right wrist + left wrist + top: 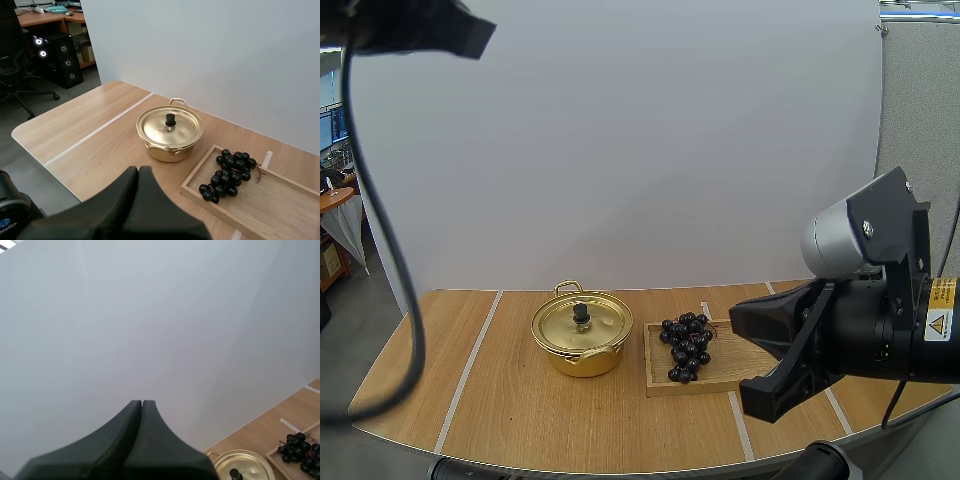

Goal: Open the pot, put the pineapple inside, and close it

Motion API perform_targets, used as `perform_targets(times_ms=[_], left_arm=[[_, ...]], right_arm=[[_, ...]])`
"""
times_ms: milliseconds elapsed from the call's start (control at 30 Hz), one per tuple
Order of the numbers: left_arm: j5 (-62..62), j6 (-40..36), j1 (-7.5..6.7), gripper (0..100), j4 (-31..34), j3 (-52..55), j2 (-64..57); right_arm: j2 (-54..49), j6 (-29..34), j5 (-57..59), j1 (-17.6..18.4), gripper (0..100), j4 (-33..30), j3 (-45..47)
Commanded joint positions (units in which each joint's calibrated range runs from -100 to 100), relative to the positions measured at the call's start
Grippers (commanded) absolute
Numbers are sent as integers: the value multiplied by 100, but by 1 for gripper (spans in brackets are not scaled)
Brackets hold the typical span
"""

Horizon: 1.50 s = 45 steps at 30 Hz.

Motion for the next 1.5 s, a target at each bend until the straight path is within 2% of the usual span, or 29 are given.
perform_targets(times_ms=[0, 200, 300, 467, 633, 667, 833, 1000, 1100, 1200, 1467], left_arm=[[13, -1122, -7, 0, -58, 1133, -1651], [-924, -2161, -7, 0, 86, 2160, -2499], [-1367, -2626, -7, 0, 273, 2763, -2893], [-2773, -3199, -7, 0, 673, 3971, -3785], [-3681, -3268, -7, 0, 687, 4581, -4293], [-4258, -3268, -7, 0, 687, 4931, -4293], [-4468, -3471, 7, 0, 687, 5455, -4293], [-5350, -3622, 138, 0, 676, 6250, -4293], [-6582, -3529, 137, 0, 676, 6994, -4293], [-7038, -3450, 137, 0, 676, 7641, -4293], [-7506, -2962, 137, 0, 676, 9209, -4293]], right_arm=[[-42, 20, 0, -140, 0, 346, 5], [-42, 20, -79, -581, 0, 75, -113], [-42, 70, -776, -835, 0, 75, -196], [-42, 457, -1888, -1230, 0, 75, -244], [-42, 541, -3364, -1555, 0, 75, -244], [-42, 541, -3889, -1613, 0, 87, -244], [-42, 541, -5199, -1952, 0, 111, -144], [-42, 541, -6246, -2170, 0, 111, 674], [-42, 541, -6826, -2177, 0, 111, 1437], [-42, 541, -7322, -2177, 0, 111, 2330], [-42, 541, -7359, -2177, 0, 86, 3974]])
